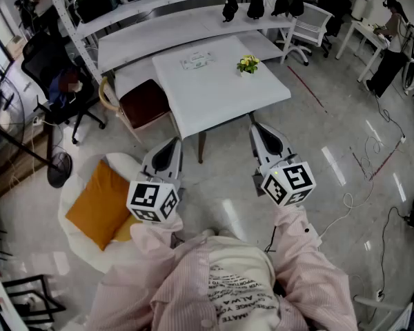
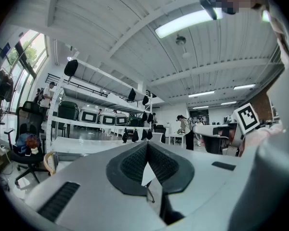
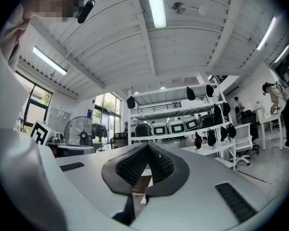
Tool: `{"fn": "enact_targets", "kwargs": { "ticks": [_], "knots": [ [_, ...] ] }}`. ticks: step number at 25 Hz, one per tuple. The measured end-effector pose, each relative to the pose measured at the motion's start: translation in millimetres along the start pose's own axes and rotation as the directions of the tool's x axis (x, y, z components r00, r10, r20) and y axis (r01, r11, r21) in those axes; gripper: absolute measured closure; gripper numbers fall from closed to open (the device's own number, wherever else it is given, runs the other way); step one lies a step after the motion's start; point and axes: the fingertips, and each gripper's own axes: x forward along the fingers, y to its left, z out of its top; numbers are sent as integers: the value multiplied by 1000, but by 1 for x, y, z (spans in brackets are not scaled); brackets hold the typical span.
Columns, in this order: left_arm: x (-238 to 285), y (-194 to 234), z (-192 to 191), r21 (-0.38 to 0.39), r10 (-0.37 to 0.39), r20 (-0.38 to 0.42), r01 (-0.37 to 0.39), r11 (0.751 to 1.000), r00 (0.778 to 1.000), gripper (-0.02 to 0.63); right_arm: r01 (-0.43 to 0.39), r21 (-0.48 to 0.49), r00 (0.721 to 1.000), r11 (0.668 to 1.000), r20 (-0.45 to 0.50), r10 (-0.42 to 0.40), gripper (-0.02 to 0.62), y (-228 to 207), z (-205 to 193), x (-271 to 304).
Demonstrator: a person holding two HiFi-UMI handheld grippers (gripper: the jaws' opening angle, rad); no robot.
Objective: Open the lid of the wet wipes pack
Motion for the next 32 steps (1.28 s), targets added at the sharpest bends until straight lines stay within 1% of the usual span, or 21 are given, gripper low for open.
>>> {"fn": "enact_targets", "kwargs": {
  "ticks": [3,7,12,13,14,15,18,21,23,25,29,32],
  "knots": [
    [1,-5,-7,-4,0,-12,0,1000,1000,611,-13,13,1000,1000,-1,13,597,-5,-7,-2],
    [-1,-10,-12,-12,9,-26,-10,1000,1000,611,-21,60,1000,998,10,20,597,-12,-14,-6],
    [1,-19,-24,-22,25,-38,-26,999,999,611,-36,52,999,998,-14,37,592,-20,-27,-9],
    [1,-21,-27,-24,28,-41,-29,999,999,611,-42,55,999,998,-12,43,573,-22,-28,-10],
    [0,-23,-30,-28,32,-44,-33,999,999,611,-48,62,999,997,-6,49,531,-24,-28,-10],
    [0,-25,-33,-31,36,-47,-37,999,998,611,-52,73,999,996,1,52,512,-27,-28,-10],
    [-4,-28,-40,-36,52,-65,-54,998,997,611,-50,77,999,996,0,50,512,-34,-31,-10],
    [-3,-22,-43,-43,72,-71,-76,996,995,611,-54,74,998,996,-8,54,512,-38,-36,-5],
    [0,-16,-45,-48,84,-73,-87,995,994,611,-66,77,998,995,-9,67,495,-38,-39,-1],
    [6,-12,-47,-54,91,-78,-96,994,993,611,-74,81,997,994,-7,75,492,-41,-41,3],
    [26,-4,-49,-64,94,-83,-99,993,992,611,-73,74,997,995,-19,75,492,-53,-45,16],
    [44,8,-59,-77,92,-95,-99,992,991,611,-73,76,997,994,-33,76,489,-62,-56,36]
  ]
}}
